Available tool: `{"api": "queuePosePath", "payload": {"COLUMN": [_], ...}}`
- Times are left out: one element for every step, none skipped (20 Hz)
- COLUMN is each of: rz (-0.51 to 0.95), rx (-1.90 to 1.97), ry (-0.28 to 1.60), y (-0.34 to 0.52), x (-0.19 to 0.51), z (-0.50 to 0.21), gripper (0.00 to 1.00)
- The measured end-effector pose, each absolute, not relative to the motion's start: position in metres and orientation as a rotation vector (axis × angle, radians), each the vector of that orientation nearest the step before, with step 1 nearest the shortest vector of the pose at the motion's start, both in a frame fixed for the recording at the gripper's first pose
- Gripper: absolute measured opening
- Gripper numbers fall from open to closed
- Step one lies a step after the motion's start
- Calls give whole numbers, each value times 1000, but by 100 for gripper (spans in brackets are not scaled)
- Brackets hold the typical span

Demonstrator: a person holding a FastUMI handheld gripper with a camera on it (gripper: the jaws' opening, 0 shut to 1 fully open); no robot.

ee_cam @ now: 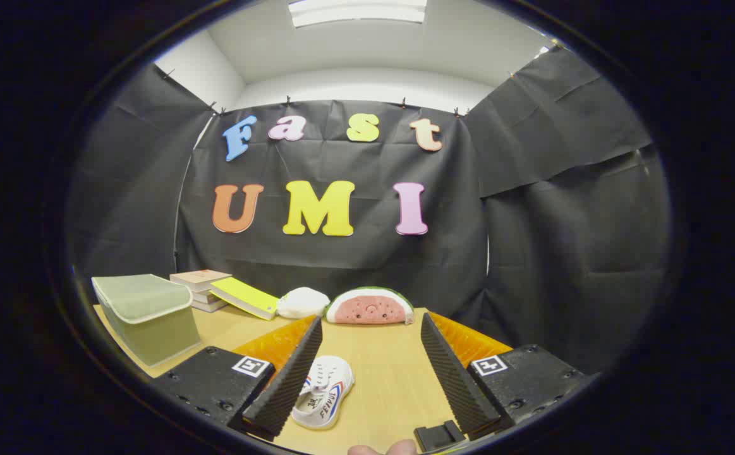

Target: Open the storage box then place both shoes into the box .Put the left shoe in first, then the right shoe, with the right side of both shoes facing outward in a uniform manner.

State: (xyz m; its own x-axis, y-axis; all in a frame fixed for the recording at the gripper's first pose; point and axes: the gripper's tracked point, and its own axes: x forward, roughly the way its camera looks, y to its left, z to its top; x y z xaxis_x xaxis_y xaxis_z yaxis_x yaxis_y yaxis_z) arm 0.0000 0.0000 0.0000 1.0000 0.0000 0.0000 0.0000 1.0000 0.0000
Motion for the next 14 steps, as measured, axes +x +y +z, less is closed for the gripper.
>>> {"api": "queuePosePath", "payload": {"rz": [1, 3, 10, 18, 26, 32, 40, 45, 50, 55, 61, 65, 67, 71], "rx": [-7, -10, -11, -8, -5, -1, 1, 2, 2, 0, -1, -5, -9, -16], "ry": [4, 8, 11, 13, 12, 13, 14, 15, 16, 19, 20, 21, 23, 25], "y": [2, 4, 8, 12, 16, 19, 24, 27, 29, 32, 35, 37, 38, 38], "x": [1, 1, 1, -1, -1, -1, 0, -1, 0, -1, 0, -2, -3, -3], "z": [0, 0, 0, 1, 1, 2, 2, 3, 3, 3, 3, 5, 6, 8], "gripper": [100, 100, 100, 100, 100, 100, 100, 100, 100, 100, 100, 100, 100, 100]}}
